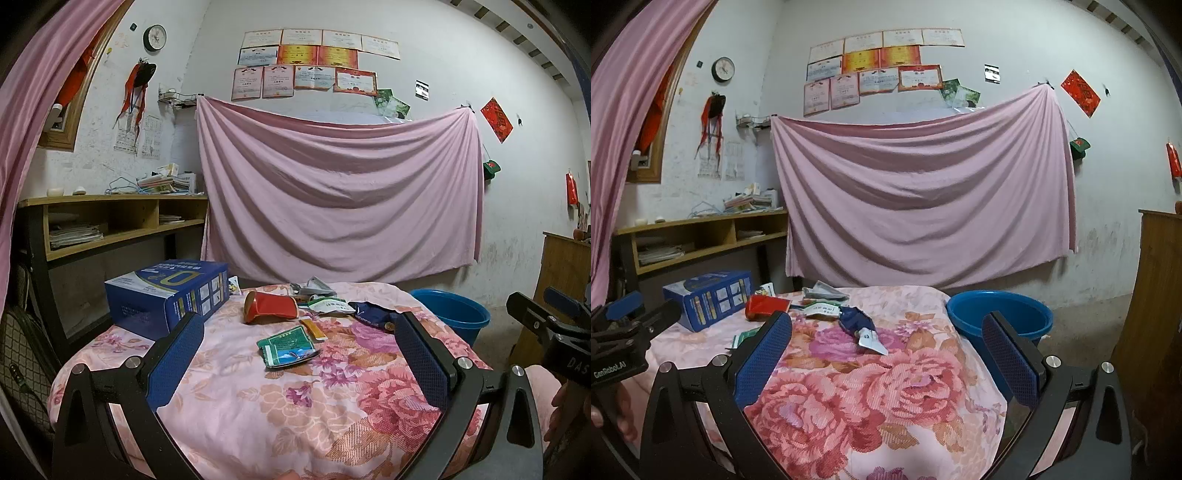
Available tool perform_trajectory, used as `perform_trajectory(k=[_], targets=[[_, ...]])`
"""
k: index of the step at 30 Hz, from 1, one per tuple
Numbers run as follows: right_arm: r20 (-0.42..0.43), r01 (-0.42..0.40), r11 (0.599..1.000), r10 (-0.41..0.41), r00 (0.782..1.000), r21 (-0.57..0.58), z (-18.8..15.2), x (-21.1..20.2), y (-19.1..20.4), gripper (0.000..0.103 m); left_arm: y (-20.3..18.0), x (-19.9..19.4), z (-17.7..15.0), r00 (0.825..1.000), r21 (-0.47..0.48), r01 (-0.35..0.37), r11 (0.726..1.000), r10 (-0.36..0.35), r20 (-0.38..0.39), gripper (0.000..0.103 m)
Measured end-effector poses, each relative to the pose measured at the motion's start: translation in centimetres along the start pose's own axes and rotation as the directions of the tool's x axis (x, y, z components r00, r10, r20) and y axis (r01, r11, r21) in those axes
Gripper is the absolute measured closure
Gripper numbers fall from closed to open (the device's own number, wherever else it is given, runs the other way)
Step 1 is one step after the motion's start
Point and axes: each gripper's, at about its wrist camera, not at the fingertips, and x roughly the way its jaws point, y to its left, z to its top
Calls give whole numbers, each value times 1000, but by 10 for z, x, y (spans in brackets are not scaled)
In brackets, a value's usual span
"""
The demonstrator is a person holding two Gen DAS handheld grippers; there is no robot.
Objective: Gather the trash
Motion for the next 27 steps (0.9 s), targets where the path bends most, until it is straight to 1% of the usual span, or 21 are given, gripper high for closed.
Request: perform_trajectory(k=[27], targets=[[-4,1,1000,-1,1000,6,-1,0,0,0,-2,2,-3,1000,3,-1,1000,1,-3,2]])
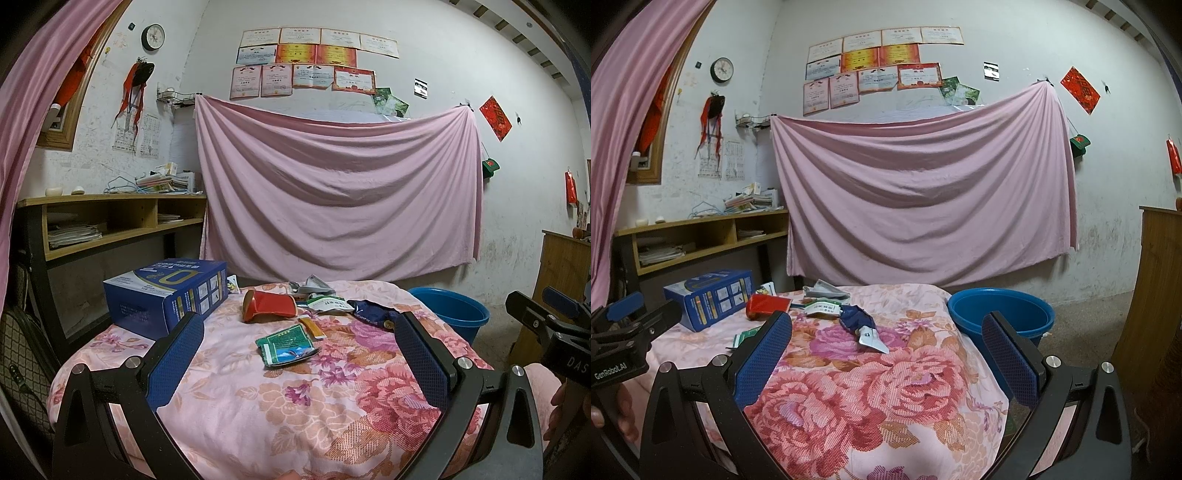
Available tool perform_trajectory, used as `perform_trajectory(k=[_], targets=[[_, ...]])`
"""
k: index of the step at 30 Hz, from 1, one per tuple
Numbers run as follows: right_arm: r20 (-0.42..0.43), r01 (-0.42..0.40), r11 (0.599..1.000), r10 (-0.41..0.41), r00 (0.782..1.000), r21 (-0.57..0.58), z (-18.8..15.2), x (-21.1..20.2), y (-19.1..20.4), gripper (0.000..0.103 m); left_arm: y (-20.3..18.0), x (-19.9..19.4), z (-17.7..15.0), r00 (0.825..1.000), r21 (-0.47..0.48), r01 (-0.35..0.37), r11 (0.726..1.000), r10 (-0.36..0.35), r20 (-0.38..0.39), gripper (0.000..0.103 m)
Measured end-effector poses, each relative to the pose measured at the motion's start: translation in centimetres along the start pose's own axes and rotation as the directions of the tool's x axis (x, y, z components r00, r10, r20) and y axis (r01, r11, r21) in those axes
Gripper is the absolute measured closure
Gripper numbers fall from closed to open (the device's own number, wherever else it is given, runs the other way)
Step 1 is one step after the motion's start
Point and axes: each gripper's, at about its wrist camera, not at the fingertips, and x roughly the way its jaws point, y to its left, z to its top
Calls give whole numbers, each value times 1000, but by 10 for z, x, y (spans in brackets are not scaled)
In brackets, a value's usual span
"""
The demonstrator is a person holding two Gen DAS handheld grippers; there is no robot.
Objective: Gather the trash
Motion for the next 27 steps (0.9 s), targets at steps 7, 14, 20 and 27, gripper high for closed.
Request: perform_trajectory(k=[7,14,20,27], targets=[[0,-2,1000,2,1000,1,0,0,-1,0,0,0,0,1000,1,0,1000,0,-1,2],[-3,0,1000,0,1000,3,-3,2,0,0,0,0,0,1000,1,0,1000,0,-2,2],[-2,1,1000,-1,1000,4,-3,2,0,0,0,1,0,1000,2,0,1000,0,-3,2],[-3,0,1000,0,1000,5,-3,2,-1,0,0,0,0,1000,2,0,1000,0,-3,2]])
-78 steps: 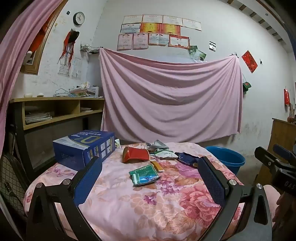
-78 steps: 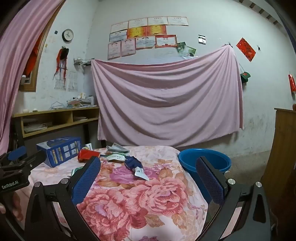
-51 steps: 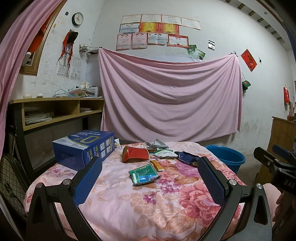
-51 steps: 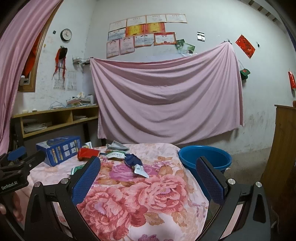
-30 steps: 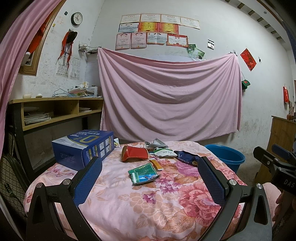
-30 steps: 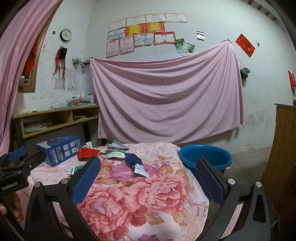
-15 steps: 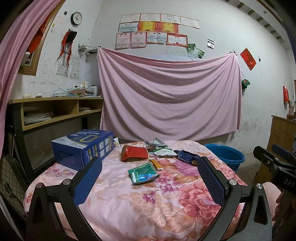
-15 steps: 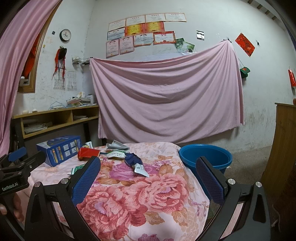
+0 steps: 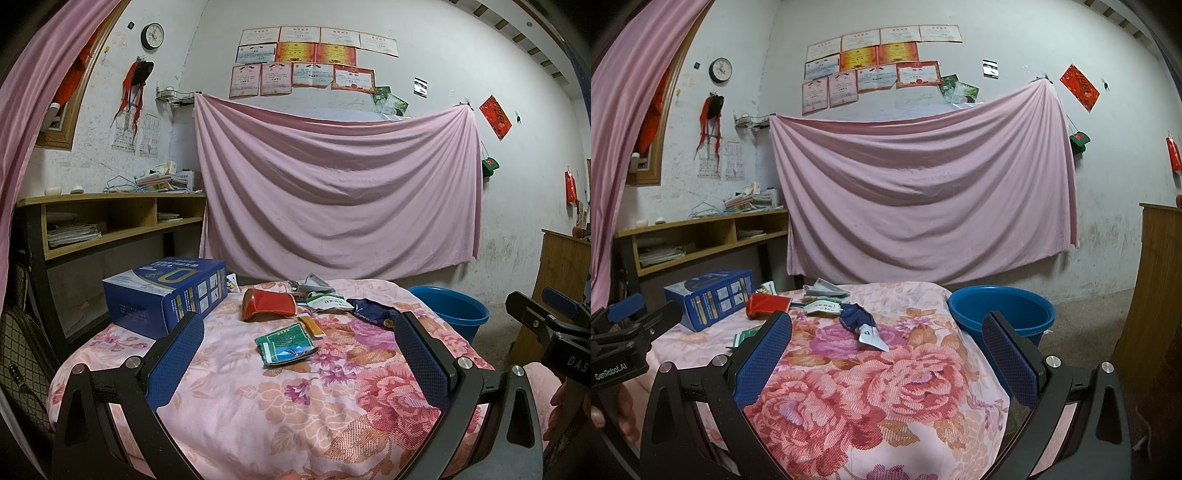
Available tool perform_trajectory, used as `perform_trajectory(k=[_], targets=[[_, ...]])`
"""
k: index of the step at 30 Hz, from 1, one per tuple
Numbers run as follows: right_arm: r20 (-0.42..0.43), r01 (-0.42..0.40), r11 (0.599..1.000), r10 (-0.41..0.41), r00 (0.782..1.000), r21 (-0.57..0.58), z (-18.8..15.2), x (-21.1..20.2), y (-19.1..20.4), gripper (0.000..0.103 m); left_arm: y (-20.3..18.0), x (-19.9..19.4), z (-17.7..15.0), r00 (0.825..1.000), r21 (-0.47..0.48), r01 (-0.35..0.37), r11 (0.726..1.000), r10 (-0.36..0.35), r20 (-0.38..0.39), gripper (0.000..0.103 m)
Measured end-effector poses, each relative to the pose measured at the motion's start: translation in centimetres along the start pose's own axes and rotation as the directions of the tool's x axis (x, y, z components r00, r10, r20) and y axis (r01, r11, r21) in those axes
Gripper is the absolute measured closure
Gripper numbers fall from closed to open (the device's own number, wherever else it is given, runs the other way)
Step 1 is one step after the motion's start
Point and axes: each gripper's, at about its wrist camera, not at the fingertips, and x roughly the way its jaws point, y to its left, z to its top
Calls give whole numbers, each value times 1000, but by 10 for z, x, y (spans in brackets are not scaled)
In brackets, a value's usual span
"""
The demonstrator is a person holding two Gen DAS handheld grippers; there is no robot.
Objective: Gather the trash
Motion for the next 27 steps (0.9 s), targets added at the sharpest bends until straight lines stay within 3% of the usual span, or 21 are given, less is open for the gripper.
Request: perform_trajectory(k=[23,27], targets=[[2,9,1000,-9,1000,-7,-1,0,0,0,0,0,0,1000,0,-1,1000,1,-1,2],[35,24,999,-23,999,-38,-1,1,1,0,-1,1,1,1000,-8,-4,1000,4,3,2]])
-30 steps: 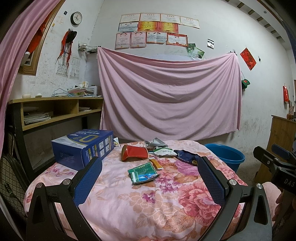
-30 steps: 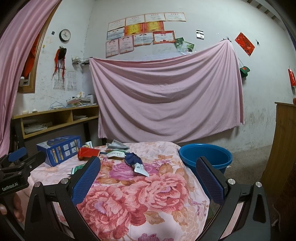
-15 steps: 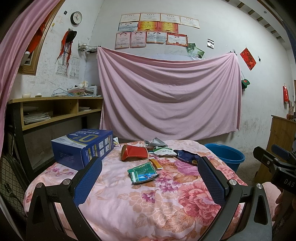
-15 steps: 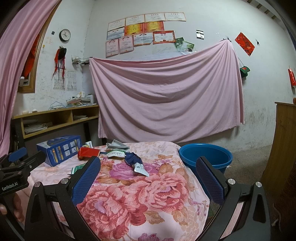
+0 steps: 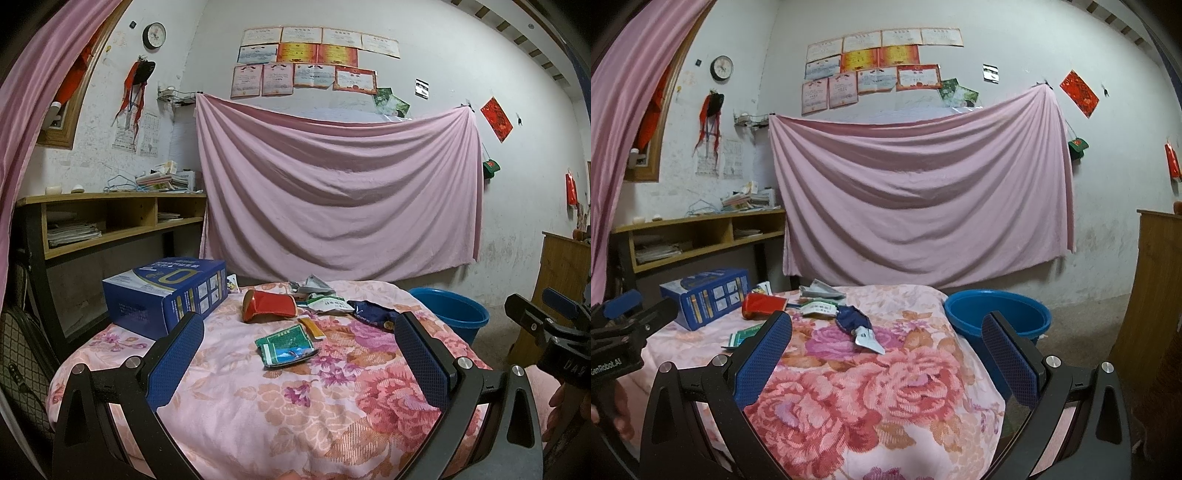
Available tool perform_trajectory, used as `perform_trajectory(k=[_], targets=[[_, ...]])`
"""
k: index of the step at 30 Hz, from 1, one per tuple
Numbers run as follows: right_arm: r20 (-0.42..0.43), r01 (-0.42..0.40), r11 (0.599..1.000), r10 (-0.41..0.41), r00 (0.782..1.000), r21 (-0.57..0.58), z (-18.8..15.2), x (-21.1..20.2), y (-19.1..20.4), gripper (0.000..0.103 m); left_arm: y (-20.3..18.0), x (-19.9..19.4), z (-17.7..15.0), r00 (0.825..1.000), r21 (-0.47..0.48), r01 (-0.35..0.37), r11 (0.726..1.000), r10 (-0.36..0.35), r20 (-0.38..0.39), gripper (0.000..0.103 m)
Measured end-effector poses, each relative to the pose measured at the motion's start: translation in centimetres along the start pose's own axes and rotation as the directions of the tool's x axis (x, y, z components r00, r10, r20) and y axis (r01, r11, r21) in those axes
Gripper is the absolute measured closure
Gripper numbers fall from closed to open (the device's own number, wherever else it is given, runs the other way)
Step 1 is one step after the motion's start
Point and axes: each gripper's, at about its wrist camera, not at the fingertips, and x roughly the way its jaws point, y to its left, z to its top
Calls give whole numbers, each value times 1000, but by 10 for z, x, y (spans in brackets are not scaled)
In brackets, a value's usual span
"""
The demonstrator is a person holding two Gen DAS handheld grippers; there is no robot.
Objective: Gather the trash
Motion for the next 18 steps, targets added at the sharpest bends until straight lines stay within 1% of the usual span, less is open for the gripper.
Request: perform_trajectory(k=[1,4,7,9,10,14,18], targets=[[6,-7,1000,7,1000,-19,2,2,2,0,0,7,-3,1000,-7,-3,1000,3,7,2],[19,-18,997,19,1000,-80,11,15,6,0,3,10,2,999,-26,-22,999,23,33,2],[32,-22,992,26,999,-126,22,31,6,0,2,25,10,999,-33,-25,999,26,35,2],[30,-27,991,31,999,-133,28,45,3,0,3,35,16,999,-26,-27,999,27,26,2],[16,-35,991,38,999,-126,31,55,0,0,3,43,16,999,-23,-33,999,33,11,2],[-38,-54,994,50,998,-97,35,87,-9,0,3,76,12,996,-43,-35,998,31,-87,2],[-129,-68,994,56,990,-89,33,121,-15,0,7,103,4,980,-54,-58,997,46,-195,2]])
